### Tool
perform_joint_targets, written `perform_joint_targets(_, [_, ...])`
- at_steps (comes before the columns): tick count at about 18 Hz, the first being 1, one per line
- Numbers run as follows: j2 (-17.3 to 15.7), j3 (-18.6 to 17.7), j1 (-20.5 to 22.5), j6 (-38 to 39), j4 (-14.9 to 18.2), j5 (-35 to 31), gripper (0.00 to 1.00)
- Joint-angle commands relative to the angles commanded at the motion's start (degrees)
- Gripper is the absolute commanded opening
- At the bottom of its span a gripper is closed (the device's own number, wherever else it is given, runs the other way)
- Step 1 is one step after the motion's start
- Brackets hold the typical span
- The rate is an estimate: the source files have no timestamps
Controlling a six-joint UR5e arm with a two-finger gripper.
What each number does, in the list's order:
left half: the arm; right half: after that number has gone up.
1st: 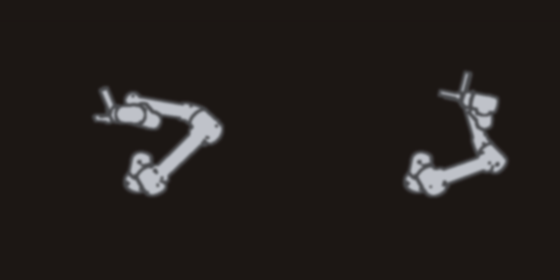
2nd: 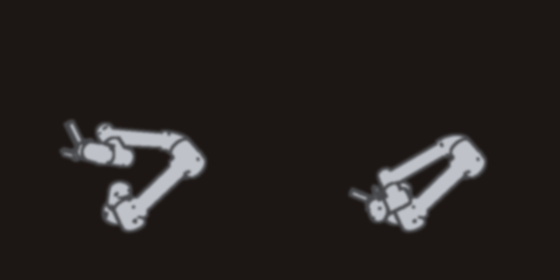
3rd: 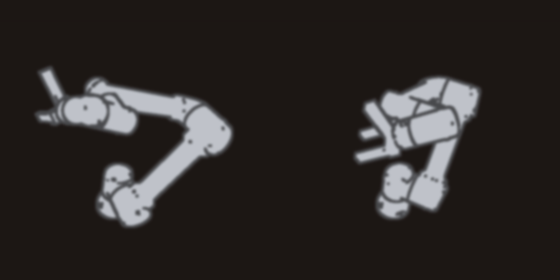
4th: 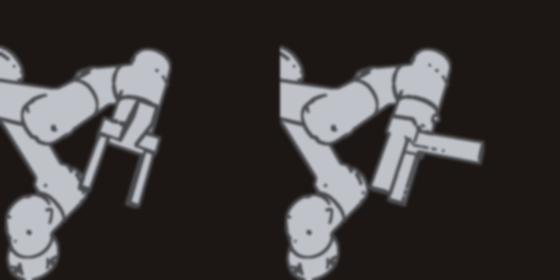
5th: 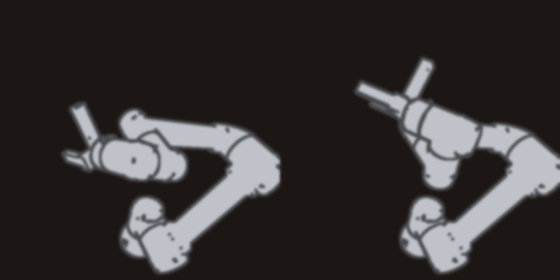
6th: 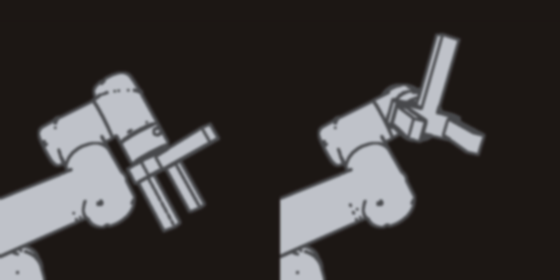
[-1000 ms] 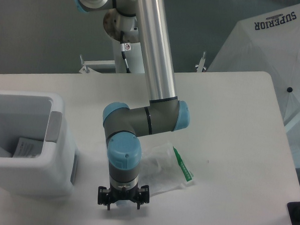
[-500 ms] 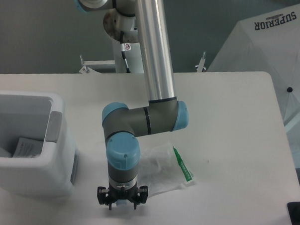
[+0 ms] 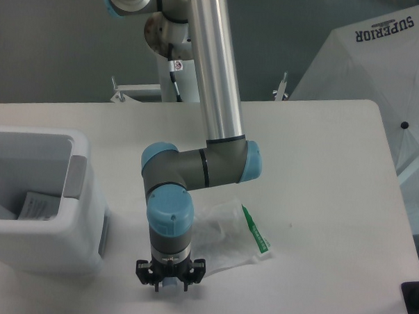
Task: Place the trash in the trash can
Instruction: 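Close the gripper on the clear bottle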
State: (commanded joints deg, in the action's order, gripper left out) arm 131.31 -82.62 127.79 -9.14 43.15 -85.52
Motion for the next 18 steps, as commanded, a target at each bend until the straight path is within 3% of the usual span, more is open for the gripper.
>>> perform_joint_targets(12, [-0.35,-0.44,-0.09,0.18,0.09,0.0,0.4])
perform_joint_targets(18, [-1.05,-0.53,-0.26,0.18,0.09,0.17,0.4])
